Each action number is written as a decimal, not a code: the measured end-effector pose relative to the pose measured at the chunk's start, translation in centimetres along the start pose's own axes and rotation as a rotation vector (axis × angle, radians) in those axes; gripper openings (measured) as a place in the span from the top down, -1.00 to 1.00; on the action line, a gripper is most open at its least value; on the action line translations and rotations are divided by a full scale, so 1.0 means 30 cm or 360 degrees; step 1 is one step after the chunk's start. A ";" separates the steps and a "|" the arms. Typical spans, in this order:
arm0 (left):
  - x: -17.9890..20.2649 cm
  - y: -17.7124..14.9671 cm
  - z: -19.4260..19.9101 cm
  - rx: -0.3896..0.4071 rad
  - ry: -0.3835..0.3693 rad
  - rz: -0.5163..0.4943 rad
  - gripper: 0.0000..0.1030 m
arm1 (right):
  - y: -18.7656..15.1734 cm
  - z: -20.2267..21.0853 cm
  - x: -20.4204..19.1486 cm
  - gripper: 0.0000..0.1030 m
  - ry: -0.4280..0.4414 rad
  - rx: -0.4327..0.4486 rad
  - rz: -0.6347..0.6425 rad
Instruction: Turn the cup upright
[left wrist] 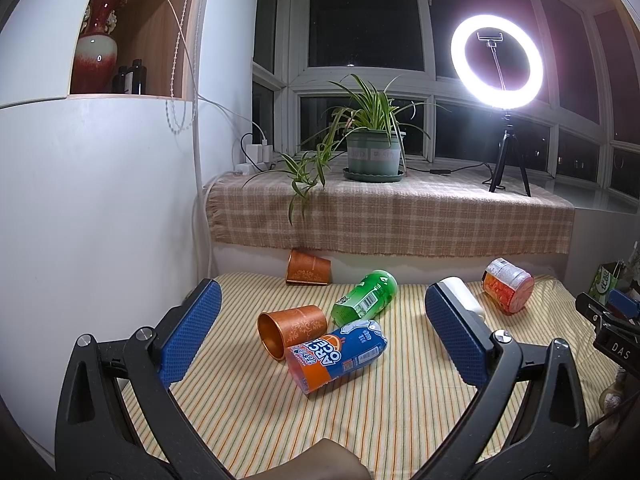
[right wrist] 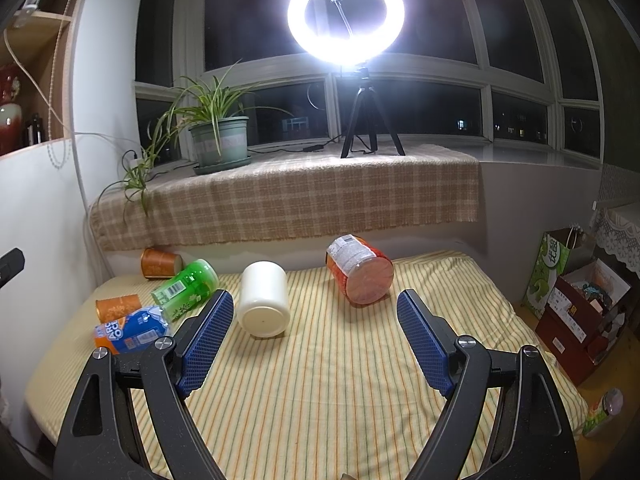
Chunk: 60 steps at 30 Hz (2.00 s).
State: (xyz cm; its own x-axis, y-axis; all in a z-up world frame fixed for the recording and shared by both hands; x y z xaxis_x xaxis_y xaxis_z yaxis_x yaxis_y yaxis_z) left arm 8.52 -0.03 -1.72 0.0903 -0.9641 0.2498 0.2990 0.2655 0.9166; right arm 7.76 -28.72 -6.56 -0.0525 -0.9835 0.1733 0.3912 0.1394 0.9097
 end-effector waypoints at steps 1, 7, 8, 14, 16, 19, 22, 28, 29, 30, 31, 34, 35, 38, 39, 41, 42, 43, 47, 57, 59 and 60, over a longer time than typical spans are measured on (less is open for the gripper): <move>-0.001 0.000 0.000 -0.0001 -0.0001 0.0001 -1.00 | 0.000 0.000 -0.002 -0.63 0.0002 -0.0002 0.0001; 0.000 -0.004 0.001 0.0000 0.0003 0.0002 -1.00 | 0.000 -0.002 -0.003 -0.63 0.0004 -0.0003 0.0006; 0.001 -0.005 0.001 0.0000 0.0004 0.0004 -1.00 | 0.003 -0.003 -0.009 -0.63 0.0006 -0.0003 0.0011; -0.004 -0.025 -0.005 -0.0010 0.0020 0.0017 -1.00 | 0.005 -0.016 -0.033 -0.63 0.0029 -0.0004 0.0035; -0.010 -0.029 -0.010 -0.0015 0.0027 0.0022 -1.00 | 0.007 -0.022 -0.044 -0.63 0.0038 -0.0003 0.0042; -0.034 -0.026 -0.018 -0.0023 0.0035 0.0031 -1.00 | 0.007 -0.031 -0.058 -0.63 0.0055 -0.0003 0.0054; -0.055 -0.027 -0.024 -0.0030 0.0049 0.0038 -1.00 | 0.009 -0.046 -0.076 -0.63 0.0080 -0.0007 0.0072; -0.130 -0.050 -0.039 -0.0072 0.0104 0.0068 -1.00 | 0.017 -0.087 -0.119 -0.63 0.0152 -0.0015 0.0112; -0.145 -0.056 -0.044 -0.0084 0.0117 0.0072 -1.00 | 0.020 -0.096 -0.132 -0.63 0.0176 -0.0015 0.0125; -0.161 -0.061 -0.046 -0.0093 0.0129 0.0074 -1.00 | 0.023 -0.107 -0.146 -0.63 0.0208 -0.0018 0.0143; -0.177 -0.067 -0.048 -0.0100 0.0144 0.0073 -1.00 | 0.027 -0.120 -0.162 -0.63 0.0238 -0.0021 0.0167; -0.209 -0.086 -0.047 -0.0123 0.0175 0.0055 -1.00 | 0.048 -0.155 -0.220 -0.63 0.0326 -0.0008 0.0266; -0.220 -0.093 -0.046 -0.0132 0.0181 0.0049 -1.00 | 0.055 -0.165 -0.242 -0.63 0.0371 -0.0001 0.0291; -0.249 -0.116 -0.043 -0.0160 0.0207 0.0044 -1.00 | 0.068 -0.199 -0.320 -0.63 0.0532 0.0003 0.0426; -0.261 -0.124 -0.042 -0.0168 0.0221 0.0043 -1.00 | 0.070 -0.217 -0.360 -0.63 0.0615 -0.0004 0.0496; -0.279 -0.138 -0.044 -0.0190 0.0239 0.0050 -1.00 | 0.076 -0.238 -0.425 -0.63 0.0740 -0.0002 0.0598; -0.288 -0.145 -0.045 -0.0203 0.0247 0.0057 -1.00 | 0.076 -0.247 -0.463 -0.63 0.0829 -0.0002 0.0658; -0.299 -0.153 -0.045 -0.0217 0.0254 0.0064 -1.00 | 0.074 -0.255 -0.494 -0.63 0.0894 -0.0007 0.0711; -0.340 -0.181 -0.049 -0.0263 0.0291 0.0096 -1.00 | 0.062 -0.273 -0.628 -0.63 0.1114 -0.0013 0.0987; -0.422 -0.234 -0.053 -0.0319 0.0380 0.0147 -1.00 | 0.016 -0.332 -0.861 -0.63 0.1454 -0.0031 0.1620; -0.440 -0.242 -0.058 -0.0328 0.0399 0.0162 -1.00 | -0.015 -0.332 -0.896 -0.63 0.1501 -0.0035 0.1772; -0.448 -0.247 -0.060 -0.0334 0.0408 0.0169 -1.00 | -0.027 -0.334 -0.914 -0.63 0.1520 -0.0032 0.1844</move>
State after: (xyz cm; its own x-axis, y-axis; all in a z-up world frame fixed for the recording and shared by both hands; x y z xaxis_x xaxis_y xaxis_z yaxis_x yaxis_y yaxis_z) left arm 6.81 10.99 -12.43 0.3591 -0.9047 0.2292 0.4617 0.3856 0.7989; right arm 18.09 -3.03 -15.84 0.8861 -0.0366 0.4620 -0.1921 0.8782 0.4381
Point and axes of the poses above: each gripper's, at about its wrist camera, not at the fingertips, and z roughly against the way its jaws point, x to its right, y to its top, the point moved 9 cm from there along -z, roughly the way its jaws point, and after that the axes turned 15 degrees about z, right-handed, at the moved point
